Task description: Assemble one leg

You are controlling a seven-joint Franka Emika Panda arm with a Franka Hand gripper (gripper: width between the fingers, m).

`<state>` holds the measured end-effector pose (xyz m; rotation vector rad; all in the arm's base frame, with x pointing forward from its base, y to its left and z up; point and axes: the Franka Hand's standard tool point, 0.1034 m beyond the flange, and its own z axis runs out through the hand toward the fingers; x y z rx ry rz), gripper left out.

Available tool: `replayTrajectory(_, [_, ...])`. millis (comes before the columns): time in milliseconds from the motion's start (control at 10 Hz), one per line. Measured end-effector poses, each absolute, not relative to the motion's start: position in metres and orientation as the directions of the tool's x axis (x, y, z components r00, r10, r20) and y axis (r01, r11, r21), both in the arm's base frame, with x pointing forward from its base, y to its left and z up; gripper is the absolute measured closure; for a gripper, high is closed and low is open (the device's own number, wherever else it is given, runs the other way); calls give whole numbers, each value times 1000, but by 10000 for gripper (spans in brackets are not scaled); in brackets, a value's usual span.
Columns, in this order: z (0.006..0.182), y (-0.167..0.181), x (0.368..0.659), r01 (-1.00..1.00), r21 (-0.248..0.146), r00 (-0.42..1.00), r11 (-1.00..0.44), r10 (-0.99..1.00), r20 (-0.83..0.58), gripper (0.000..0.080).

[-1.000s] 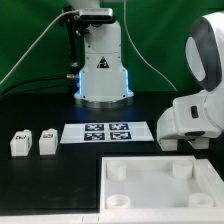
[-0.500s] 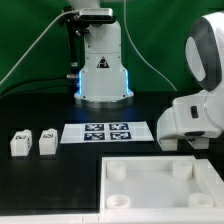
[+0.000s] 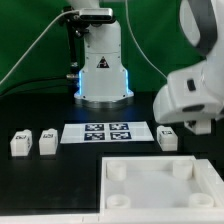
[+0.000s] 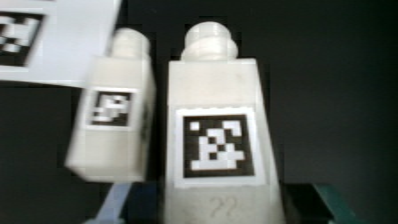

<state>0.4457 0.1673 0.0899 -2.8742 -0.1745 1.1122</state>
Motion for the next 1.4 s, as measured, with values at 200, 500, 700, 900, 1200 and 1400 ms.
replayTrajectory(200, [117, 161, 461, 95, -83, 870, -992, 123, -477, 506])
replayTrajectory(500, [114, 159, 475, 120, -95, 971, -988, 137, -196, 506])
replayTrajectory(700, [154, 123, 534, 211, -95, 977, -973, 210, 24, 506])
replayTrajectory(900, [189, 111, 576, 229, -68, 954, -971, 210, 214, 506])
replayTrajectory(1200, [194, 102, 582, 227, -4, 837, -974, 193, 512, 506])
replayTrajectory(1400, [193, 94, 584, 209, 30, 751, -977, 180, 635, 506])
